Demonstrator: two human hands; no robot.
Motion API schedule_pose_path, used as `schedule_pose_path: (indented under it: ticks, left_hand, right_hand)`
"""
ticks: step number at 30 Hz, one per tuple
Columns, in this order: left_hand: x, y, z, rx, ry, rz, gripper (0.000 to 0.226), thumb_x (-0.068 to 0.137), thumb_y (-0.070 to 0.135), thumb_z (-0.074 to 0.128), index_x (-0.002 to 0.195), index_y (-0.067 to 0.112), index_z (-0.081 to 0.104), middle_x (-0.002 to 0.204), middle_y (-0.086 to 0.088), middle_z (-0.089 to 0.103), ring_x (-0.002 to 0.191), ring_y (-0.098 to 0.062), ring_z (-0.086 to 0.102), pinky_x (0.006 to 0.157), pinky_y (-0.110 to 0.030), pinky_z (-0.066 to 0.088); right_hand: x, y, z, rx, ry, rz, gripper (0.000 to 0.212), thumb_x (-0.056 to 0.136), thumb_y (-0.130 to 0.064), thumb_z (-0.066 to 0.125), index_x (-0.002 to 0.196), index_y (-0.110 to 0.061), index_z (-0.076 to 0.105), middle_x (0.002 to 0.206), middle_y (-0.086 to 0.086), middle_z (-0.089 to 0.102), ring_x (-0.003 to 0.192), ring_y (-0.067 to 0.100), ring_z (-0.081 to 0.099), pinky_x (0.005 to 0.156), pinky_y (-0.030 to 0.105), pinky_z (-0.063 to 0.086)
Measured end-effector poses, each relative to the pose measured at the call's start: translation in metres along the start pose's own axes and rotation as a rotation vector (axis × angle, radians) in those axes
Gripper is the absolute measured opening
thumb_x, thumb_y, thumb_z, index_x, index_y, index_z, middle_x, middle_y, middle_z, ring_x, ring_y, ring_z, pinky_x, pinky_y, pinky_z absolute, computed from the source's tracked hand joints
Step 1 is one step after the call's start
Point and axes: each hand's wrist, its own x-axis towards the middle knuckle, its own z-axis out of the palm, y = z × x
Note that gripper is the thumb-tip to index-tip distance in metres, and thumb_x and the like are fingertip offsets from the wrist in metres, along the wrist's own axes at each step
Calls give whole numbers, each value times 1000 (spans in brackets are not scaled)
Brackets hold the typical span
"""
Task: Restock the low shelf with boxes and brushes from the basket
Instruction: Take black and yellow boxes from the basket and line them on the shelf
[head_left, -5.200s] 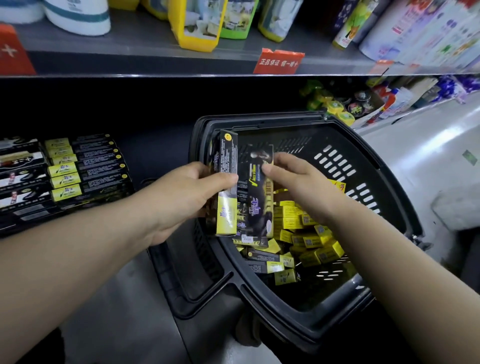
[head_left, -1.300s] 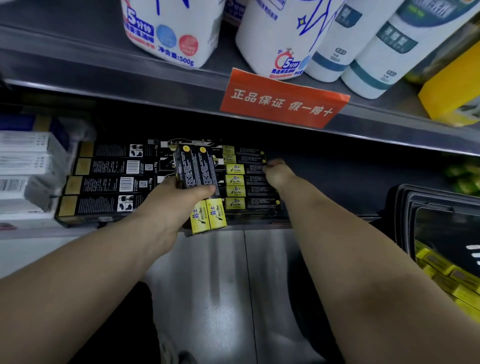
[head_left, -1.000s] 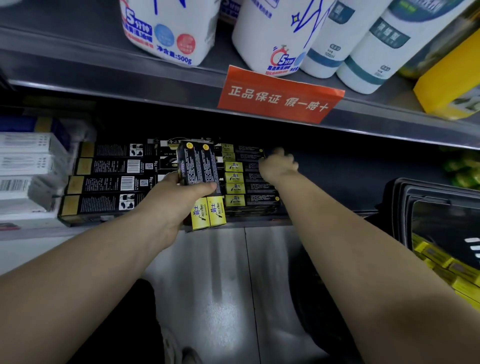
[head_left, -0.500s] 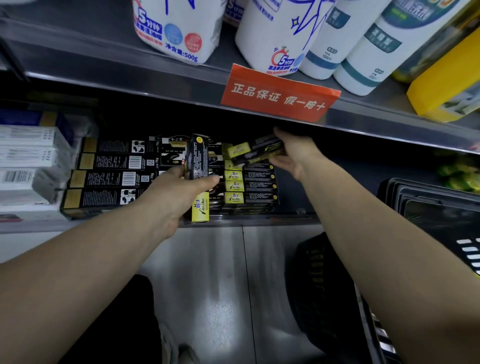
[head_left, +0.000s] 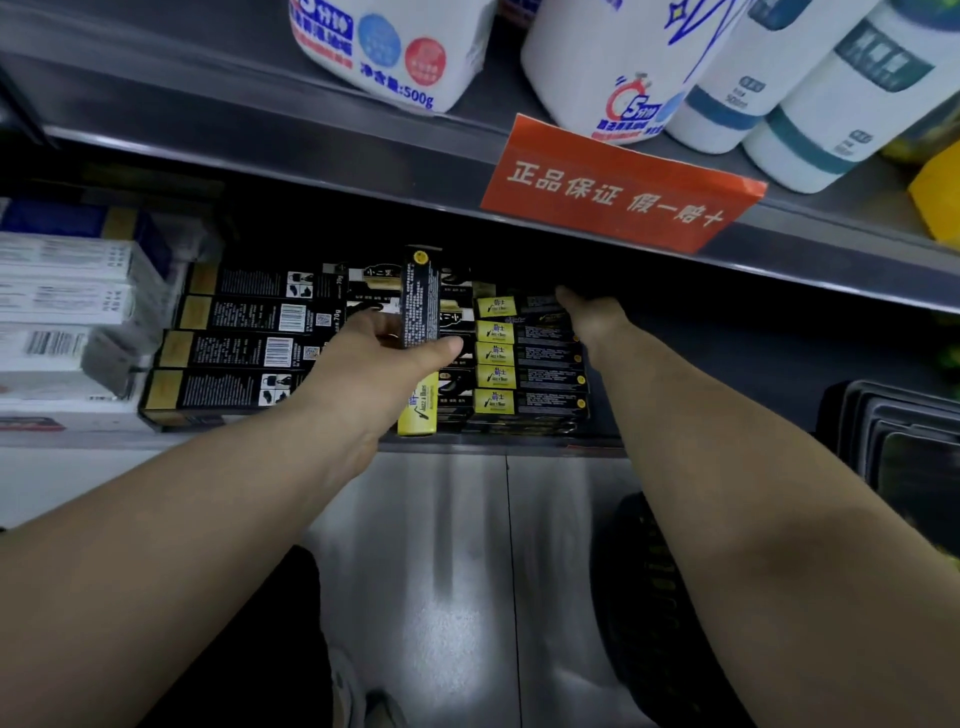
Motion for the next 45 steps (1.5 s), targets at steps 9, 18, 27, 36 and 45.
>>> schedule_pose_path:
  ticks: [9,18,27,36,45]
  left_hand:
    - [-2,-3,3,66,-26,4,59,78,35,72,131,22,49,82,20,48,75,1,48,59,-16,32]
    - [-6,-1,1,133,-92,52,56,73,19,79,124,17,58,102,4,64,83,-2,58,66,-11,38]
    - [-5,-4,-3,348,-83,244,84,65,14,84,138,24,42,135,0,48,114,-11,46,90,-25,36]
    - [0,-10,-1,421,-124,265,62,78,17,71,133,23,43,135,2,47,109,-8,45,81,-21,36]
    - [0,-8,5,354,-168,180,49,83,15,66,128,21,47,124,5,52,107,-10,50,73,-17,39]
  right_hand:
    - [-12,-8,9,-651,14,-29,54,98,-34,42,142,-4,32,143,16,39,128,34,41,105,38,36]
    - [-119,-56,-12,-494,-601,-824,66,76,2,66,132,-27,46,123,-2,48,113,20,54,89,30,49]
    - [-88,-22,-34,-362,-401,-634,41,79,-15,75,117,-21,60,101,-11,58,99,9,55,77,13,40]
    - [-10,-15,-36,-722,21,-393,55,99,-28,46,145,-11,22,140,19,40,120,35,48,82,29,36]
    - [24,-7,1,-806,-177,-377,47,101,-34,36,147,-29,25,154,14,18,132,33,36,106,33,35]
